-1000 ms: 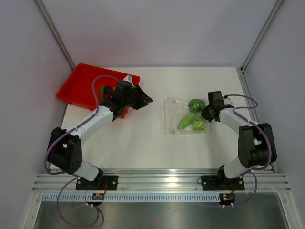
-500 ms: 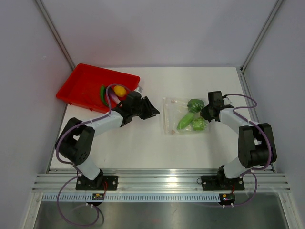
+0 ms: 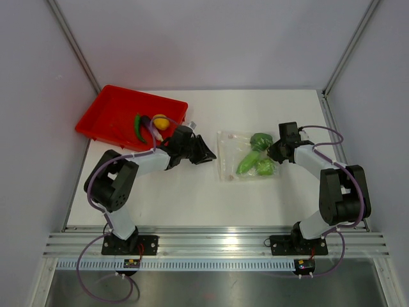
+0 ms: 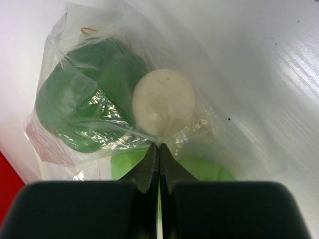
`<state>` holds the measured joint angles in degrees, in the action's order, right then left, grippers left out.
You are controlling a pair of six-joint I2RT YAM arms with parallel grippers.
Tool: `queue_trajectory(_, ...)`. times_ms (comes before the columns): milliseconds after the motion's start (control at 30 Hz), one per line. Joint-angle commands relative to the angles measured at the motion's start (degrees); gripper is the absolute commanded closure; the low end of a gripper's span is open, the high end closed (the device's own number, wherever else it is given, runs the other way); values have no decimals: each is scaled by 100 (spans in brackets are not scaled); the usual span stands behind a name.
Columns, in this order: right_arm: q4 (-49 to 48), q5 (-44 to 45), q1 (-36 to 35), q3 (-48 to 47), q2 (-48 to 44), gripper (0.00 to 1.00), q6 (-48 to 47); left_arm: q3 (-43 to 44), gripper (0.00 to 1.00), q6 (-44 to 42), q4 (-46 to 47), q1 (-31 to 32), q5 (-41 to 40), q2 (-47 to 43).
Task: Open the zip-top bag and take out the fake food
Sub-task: Pick up the fake vegetable from the zipper food storage bag.
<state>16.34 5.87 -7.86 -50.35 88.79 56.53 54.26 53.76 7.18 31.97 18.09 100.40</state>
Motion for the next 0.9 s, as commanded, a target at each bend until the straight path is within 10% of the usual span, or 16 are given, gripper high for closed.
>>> queue_trajectory(0, 1, -156, 12, -177, -20, 100, -169, 278, 71, -102, 345, 3, 204, 58)
queue_trajectory(867, -298, -560, 21, -124, 68, 100, -336, 858, 70, 416, 794, 20, 1364, 1447)
